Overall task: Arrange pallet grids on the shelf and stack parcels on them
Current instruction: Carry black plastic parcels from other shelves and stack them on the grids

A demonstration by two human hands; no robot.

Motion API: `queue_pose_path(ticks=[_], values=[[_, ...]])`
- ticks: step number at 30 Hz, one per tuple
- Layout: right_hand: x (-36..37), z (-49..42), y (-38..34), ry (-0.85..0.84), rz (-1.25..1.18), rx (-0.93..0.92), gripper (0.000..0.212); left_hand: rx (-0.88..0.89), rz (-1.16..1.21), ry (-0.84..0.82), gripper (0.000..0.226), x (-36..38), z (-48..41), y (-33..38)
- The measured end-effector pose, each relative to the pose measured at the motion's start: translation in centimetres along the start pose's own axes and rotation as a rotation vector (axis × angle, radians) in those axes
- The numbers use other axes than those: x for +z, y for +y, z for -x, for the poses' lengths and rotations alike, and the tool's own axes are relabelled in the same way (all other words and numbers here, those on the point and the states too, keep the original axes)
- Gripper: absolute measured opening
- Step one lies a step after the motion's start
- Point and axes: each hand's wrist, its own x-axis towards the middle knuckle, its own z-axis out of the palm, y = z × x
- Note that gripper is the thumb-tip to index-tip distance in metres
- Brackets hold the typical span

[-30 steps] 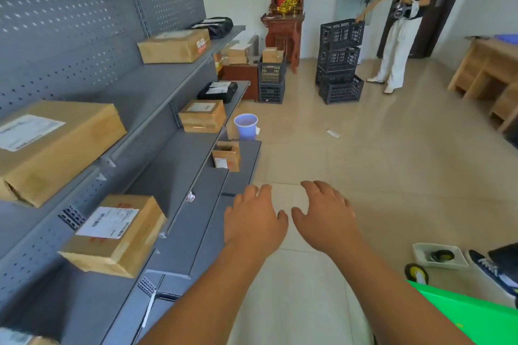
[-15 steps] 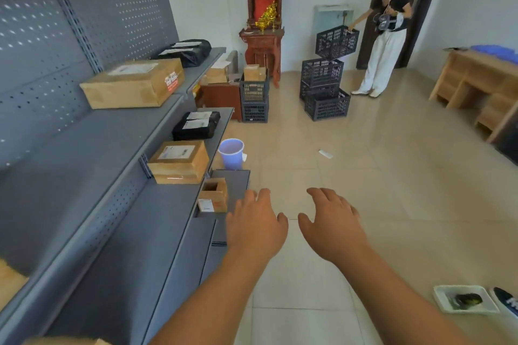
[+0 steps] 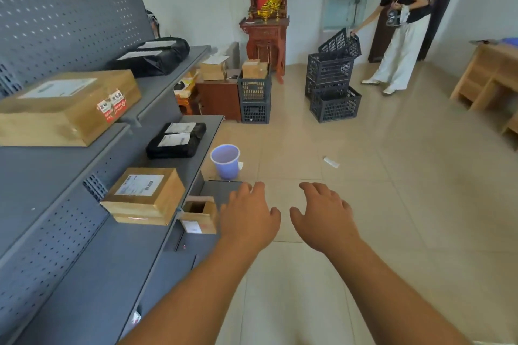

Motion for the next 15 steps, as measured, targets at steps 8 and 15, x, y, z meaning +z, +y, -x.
queue_pose_path(ticks=[8,15], values=[[-0.3,-14.0,-0.5,-0.069,0.018,-0.144,0.058,-0.133,0.010,0.013,0.051,0.2,-11.6,0.7],[1.6,-25.3,-3.1,-0.116,0.047,-0.187,0.059,-0.190,0.045,-0.011,0.047,0.9,-22.6,-2.7]])
